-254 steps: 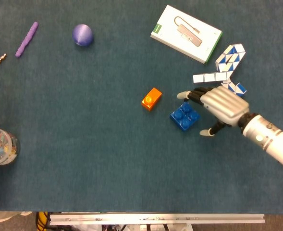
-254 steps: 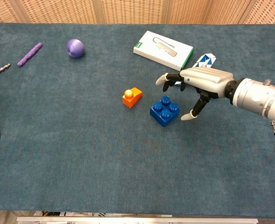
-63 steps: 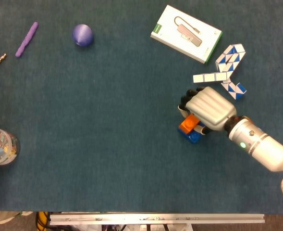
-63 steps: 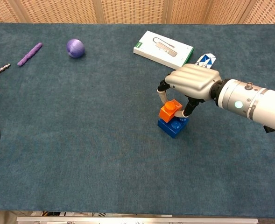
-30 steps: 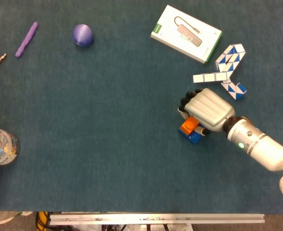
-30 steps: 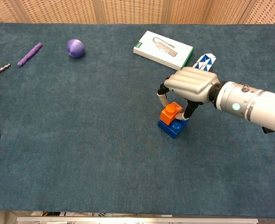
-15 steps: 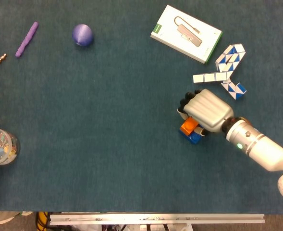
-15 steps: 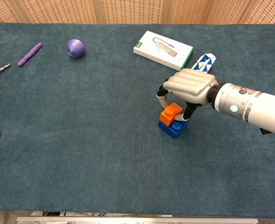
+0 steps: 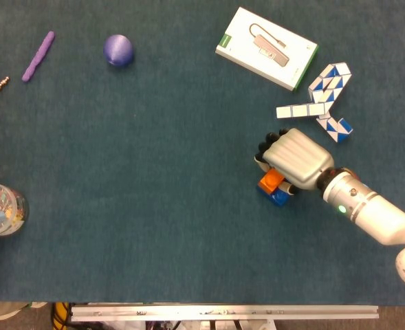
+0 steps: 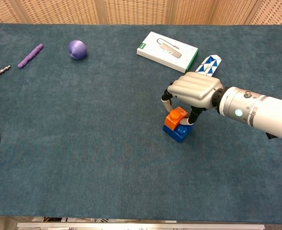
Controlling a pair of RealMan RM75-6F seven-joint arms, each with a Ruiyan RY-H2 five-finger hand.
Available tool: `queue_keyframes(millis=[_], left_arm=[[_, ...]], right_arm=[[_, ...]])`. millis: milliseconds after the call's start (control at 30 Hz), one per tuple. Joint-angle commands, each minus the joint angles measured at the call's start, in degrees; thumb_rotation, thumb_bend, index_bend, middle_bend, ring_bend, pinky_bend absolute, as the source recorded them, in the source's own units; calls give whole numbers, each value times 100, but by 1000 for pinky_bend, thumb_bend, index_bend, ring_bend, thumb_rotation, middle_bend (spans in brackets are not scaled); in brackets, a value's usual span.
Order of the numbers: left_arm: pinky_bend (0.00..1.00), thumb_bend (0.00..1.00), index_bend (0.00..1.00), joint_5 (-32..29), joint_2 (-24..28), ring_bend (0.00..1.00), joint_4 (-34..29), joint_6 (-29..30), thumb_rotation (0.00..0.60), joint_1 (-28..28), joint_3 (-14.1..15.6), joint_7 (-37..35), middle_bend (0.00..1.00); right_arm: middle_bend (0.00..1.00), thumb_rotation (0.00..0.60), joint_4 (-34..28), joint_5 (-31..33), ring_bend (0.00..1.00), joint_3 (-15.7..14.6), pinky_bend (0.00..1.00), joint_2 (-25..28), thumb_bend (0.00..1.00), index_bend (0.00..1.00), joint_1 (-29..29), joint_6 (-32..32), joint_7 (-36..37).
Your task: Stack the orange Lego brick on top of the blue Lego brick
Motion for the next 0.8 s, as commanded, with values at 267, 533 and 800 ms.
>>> queue_keyframes(millis=[267,533,800], left_arm=[[56,172,58,-7,6,41,1,4,600,7,-2,-2,94],[56,172,58,-2,5,41,3,8,600,10,-4,-4,94],[56,172,58,14,9,41,0,20,600,6,-13,-10,94]], right_arm=[[409,600,-5,30,276,-14,347,-17,230,618,32,-6,-70],[410,600,-22,58,276,-38,347,-6,229,618,46,-5,-105],[410,600,-89,-115,276,37,347,128,204,432,18,-34,234]])
